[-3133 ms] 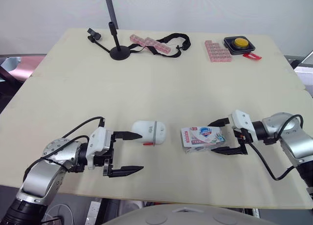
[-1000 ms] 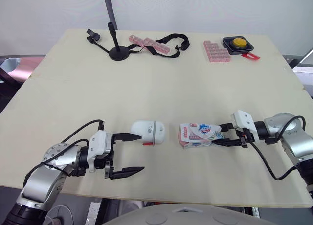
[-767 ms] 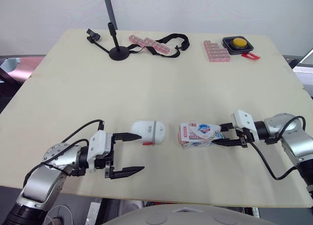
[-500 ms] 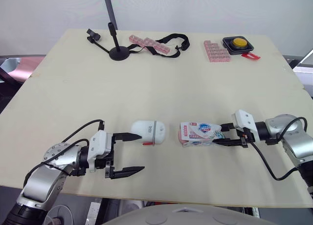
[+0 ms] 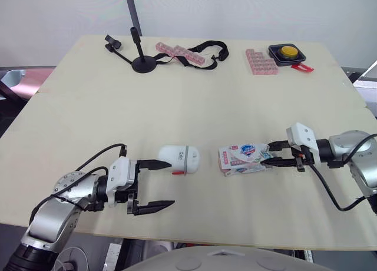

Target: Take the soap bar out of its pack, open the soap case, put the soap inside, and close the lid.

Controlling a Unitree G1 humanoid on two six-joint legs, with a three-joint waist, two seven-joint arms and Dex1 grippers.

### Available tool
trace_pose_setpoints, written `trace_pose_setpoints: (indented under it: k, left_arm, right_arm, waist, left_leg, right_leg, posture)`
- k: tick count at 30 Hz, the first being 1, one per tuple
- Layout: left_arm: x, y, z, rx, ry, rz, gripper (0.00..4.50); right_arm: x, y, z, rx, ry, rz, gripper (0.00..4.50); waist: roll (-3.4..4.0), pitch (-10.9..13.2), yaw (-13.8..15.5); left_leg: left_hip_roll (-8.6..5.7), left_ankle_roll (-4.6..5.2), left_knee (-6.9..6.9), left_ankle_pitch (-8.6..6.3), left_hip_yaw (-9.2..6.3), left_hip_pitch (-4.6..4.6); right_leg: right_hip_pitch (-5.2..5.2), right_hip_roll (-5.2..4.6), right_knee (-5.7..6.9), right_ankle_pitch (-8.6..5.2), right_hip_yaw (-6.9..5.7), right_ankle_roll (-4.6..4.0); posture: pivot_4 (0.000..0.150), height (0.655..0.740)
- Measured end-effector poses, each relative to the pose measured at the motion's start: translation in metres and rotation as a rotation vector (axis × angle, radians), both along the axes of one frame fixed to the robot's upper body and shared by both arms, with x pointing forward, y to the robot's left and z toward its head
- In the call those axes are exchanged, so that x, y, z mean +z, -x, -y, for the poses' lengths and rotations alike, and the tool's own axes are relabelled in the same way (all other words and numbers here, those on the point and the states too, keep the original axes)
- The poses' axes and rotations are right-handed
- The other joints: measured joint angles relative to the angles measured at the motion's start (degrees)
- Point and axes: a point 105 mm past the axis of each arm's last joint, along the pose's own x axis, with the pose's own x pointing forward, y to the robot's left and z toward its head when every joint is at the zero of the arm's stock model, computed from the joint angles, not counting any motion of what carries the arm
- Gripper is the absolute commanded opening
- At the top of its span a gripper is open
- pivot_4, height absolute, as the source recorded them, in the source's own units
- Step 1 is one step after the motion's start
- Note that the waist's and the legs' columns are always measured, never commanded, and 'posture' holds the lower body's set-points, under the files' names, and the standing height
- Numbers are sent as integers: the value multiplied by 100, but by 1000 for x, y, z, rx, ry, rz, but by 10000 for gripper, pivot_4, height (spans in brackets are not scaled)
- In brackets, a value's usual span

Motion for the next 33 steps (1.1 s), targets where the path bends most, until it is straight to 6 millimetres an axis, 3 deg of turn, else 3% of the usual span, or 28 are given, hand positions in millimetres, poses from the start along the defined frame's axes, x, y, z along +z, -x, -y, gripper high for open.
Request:
trace_pose_setpoints:
  k: [2, 12, 27, 31, 33]
  left_arm:
    - [-1, 0, 0, 1, 0, -2, 45000]
    - [-2, 1, 0, 4, 1, -7, 45000]
    - [-5, 0, -1, 15, -10, -5, 45000]
    - [-5, 0, -1, 13, -10, -7, 45000]
    - [-5, 0, -1, 10, -10, -7, 45000]
  right_arm:
    - [-1, 0, 0, -1, 0, -3, 433]
    - [-1, 0, 0, -1, -2, 24, 433]
    - [26, -15, 4, 9, 38, 154, 433]
    - [24, -14, 20, -18, 75, 154, 433]
    - [23, -12, 38, -57, 96, 156, 433]
  waist:
    - [3, -2, 1]
    - [17, -11, -9]
    - [19, -12, -3]
    - [19, -12, 5]
    - [19, -13, 16]
  left_leg:
    - [0, 0, 0, 0, 0, 0]
    - [0, 0, 0, 0, 0, 0]
    - [0, 1, 3, 0, 0, -1]
    - [-1, 1, 4, 0, 0, -3]
    - [-1, 2, 4, 0, 0, -6]
  right_leg:
    - [0, 0, 0, 0, 0, 0]
    - [0, -1, 0, 0, 1, 0]
    - [0, 0, 3, 0, 2, 0]
    - [0, -1, 1, 0, 4, 0]
    - [0, -3, -1, 0, 6, 0]
  posture:
    - [1500, 7385]
    - [1500, 7385]
    - [1500, 7385]
    - [1500, 7385]
    - [1500, 7385]
